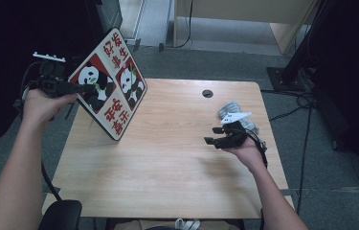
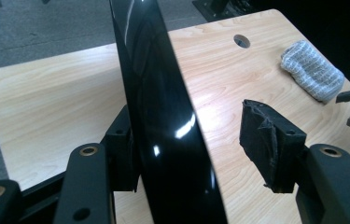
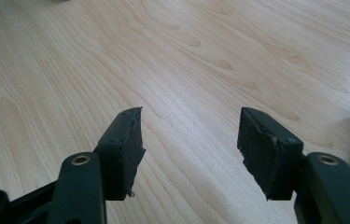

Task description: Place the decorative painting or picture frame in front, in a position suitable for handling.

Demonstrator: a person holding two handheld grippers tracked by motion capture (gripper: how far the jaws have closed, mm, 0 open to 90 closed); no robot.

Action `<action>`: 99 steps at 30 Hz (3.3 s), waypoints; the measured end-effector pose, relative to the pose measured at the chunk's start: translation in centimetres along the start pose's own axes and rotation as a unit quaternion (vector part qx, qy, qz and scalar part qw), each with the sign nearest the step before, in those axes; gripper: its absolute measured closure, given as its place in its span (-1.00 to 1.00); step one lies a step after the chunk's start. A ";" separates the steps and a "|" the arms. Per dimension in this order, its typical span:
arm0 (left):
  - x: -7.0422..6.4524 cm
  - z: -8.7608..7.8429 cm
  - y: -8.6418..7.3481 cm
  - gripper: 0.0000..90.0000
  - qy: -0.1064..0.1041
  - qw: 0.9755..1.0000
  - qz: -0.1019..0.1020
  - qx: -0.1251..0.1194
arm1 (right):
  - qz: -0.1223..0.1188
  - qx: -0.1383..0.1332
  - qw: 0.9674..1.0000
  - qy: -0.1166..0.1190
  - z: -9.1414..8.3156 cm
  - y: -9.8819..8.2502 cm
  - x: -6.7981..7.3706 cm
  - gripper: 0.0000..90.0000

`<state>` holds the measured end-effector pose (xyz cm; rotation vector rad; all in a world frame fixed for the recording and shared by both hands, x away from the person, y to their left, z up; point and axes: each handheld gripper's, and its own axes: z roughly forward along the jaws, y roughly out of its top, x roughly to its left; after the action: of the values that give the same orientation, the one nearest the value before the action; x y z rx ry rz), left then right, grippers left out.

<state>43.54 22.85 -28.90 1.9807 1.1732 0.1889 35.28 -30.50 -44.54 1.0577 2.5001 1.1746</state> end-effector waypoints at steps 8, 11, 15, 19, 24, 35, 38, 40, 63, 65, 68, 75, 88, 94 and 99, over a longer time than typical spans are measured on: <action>0.4 0.1 2.0 -0.06 0.009 1.000 0.001 0.013 | -0.005 0.003 1.000 0.001 0.0 0.0 0.0 -0.10; 0.8 0.0 3.0 -0.05 0.011 1.000 -0.003 0.018 | -0.006 0.005 1.000 0.001 0.0 0.0 0.1 -0.10; 1.0 0.1 3.8 -0.03 0.012 1.000 -0.002 0.026 | -0.007 0.006 1.000 0.000 0.1 0.0 0.0 -0.10; 1.1 0.4 4.8 0.01 0.014 0.999 -0.001 0.036 | -0.006 0.007 1.000 -0.001 0.1 0.0 0.1 -0.10; 1.2 0.8 5.9 0.09 0.010 0.999 0.003 0.045 | -0.007 0.009 1.000 0.001 0.2 0.0 0.1 -0.10; 2.1 2.1 7.7 0.37 0.021 0.996 -0.015 0.091 | -0.008 0.010 1.000 0.003 0.1 0.0 0.1 -0.10; 2.5 2.3 8.0 0.42 0.019 0.995 -0.021 0.097 | -0.008 0.010 1.000 0.002 0.1 0.0 0.0 -0.10; 2.7 2.5 8.1 0.49 0.015 0.994 -0.025 0.105 | -0.008 0.011 1.000 0.002 0.2 0.0 0.0 -0.10; -0.6 2.2 10.7 0.81 0.055 0.987 0.023 0.150 | 0.011 -0.001 1.000 -0.014 -0.7 -0.2 -1.3 -0.10; -1.2 1.9 10.7 0.80 0.052 0.987 0.033 0.150 | 0.013 -0.003 1.000 -0.016 -0.8 -0.2 -1.4 -0.10; -2.4 1.5 10.8 0.80 0.043 0.988 0.044 0.144 | 0.018 -0.005 1.000 -0.018 -0.9 -0.3 -1.6 -0.10; -6.2 1.4 11.1 0.80 0.008 0.986 0.086 0.143 | 0.034 -0.011 0.999 -0.028 -1.3 -0.4 -2.1 -0.10; -12.3 3.0 9.2 0.80 -0.065 0.980 0.118 0.145 | 0.060 -0.016 0.997 -0.047 -1.8 -0.8 -3.0 -0.10; -14.6 4.1 8.4 0.79 -0.085 0.974 0.139 0.156 | 0.060 -0.013 0.997 -0.049 -1.7 -0.9 -3.1 -0.10; -16.0 5.2 7.4 0.78 -0.098 0.970 0.155 0.162 | 0.061 -0.009 0.997 -0.049 -1.5 -1.0 -3.2 -0.10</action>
<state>42.10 5.47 -23.03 2.4045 0.8006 -0.0456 36.43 -33.99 -44.61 1.2486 2.3752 1.1447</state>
